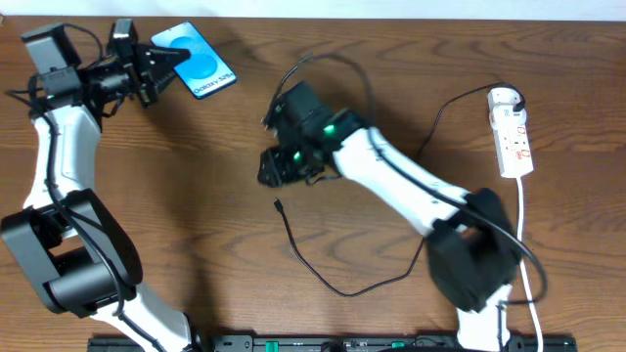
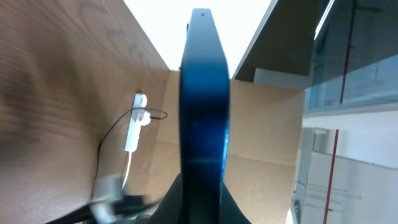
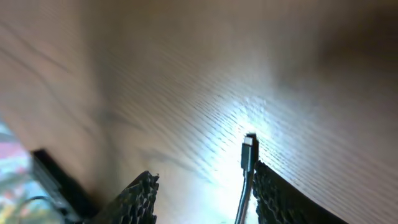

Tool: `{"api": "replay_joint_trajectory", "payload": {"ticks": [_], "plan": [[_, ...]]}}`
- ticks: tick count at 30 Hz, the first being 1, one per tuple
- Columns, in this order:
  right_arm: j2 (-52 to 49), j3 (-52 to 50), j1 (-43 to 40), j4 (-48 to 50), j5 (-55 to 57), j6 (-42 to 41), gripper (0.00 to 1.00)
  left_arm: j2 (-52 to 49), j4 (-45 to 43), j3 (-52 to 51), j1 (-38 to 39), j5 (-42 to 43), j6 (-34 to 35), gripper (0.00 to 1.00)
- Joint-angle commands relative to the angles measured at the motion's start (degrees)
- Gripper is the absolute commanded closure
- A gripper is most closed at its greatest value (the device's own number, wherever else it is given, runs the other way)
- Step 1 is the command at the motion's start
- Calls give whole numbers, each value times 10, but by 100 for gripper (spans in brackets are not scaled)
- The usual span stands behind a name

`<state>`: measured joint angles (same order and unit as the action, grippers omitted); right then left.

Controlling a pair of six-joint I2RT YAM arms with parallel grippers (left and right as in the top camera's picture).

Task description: Plug charger to phone and switch on socket

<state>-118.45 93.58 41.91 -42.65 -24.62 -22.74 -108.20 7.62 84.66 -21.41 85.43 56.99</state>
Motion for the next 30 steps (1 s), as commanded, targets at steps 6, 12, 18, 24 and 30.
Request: {"api": "replay_joint_trajectory", "payload": {"ticks": [6,12,18,24,30], "plan": [[-64,10,29,-6,19,18,54,15,-2,0,-29,27,2,92],[-73,10,40,-28,38,21,59,15,-3,0,-28,26,1,93],[-73,5,52,-52,62,20,62,15,-3,0,-28,26,1,93],[-73,-6,65,-58,70,5,64,15,-3,0,-28,26,1,93],[-74,-8,67,-70,95,-18,66,15,-3,0,-28,26,1,92]]}}
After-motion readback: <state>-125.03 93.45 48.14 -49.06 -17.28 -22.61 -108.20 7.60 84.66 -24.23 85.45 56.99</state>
